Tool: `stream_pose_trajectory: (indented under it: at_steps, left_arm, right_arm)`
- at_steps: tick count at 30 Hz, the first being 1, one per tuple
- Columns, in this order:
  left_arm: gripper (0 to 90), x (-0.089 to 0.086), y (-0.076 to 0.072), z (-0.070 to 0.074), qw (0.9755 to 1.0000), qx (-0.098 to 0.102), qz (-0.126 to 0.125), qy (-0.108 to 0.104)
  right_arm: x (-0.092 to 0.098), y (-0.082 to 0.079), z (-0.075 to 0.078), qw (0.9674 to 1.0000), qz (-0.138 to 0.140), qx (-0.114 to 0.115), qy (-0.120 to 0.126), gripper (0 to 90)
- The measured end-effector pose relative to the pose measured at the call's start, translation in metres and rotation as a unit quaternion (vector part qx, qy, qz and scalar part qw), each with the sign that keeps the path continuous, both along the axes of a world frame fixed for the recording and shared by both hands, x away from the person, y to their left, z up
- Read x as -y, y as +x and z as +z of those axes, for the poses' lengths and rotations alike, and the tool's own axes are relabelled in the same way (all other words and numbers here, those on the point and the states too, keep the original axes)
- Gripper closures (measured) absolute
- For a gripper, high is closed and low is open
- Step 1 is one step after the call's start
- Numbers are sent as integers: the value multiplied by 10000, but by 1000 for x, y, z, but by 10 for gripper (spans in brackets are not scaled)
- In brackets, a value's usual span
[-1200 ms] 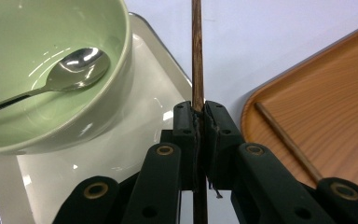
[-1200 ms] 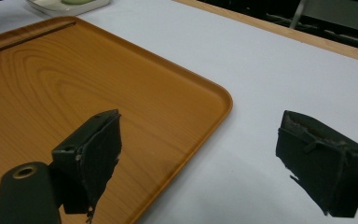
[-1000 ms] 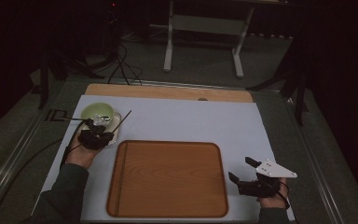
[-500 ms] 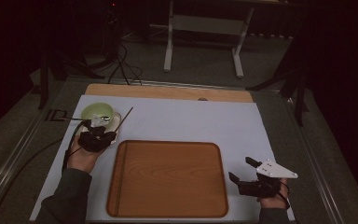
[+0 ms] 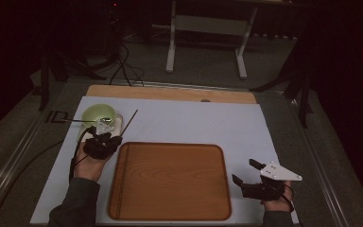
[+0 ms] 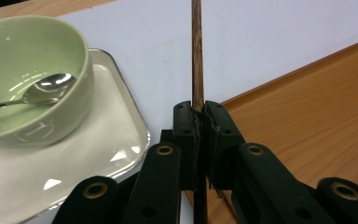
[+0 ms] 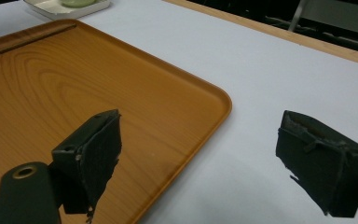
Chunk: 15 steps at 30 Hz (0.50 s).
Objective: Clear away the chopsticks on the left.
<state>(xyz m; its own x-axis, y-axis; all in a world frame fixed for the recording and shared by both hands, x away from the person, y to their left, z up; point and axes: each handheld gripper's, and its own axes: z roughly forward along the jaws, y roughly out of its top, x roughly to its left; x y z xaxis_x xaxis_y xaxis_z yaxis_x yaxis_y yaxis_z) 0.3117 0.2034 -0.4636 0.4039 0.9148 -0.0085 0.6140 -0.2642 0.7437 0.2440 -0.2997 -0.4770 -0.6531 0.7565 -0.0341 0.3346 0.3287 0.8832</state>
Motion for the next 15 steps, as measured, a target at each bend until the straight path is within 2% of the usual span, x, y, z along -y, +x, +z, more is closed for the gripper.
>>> stream_pose_trajectory:
  at_steps: [5, 15]
  left_arm:
    - [845, 0, -6, -3, 9994, -30, 105, -330]
    - [845, 1, -17, -11, 9982, -58, 169, -573]
  right_arm:
    - [0, 0, 0, 10000, 2, -7, -12, 137]
    - [-1, 0, 0, 10000, 3, -8, -21, 137]
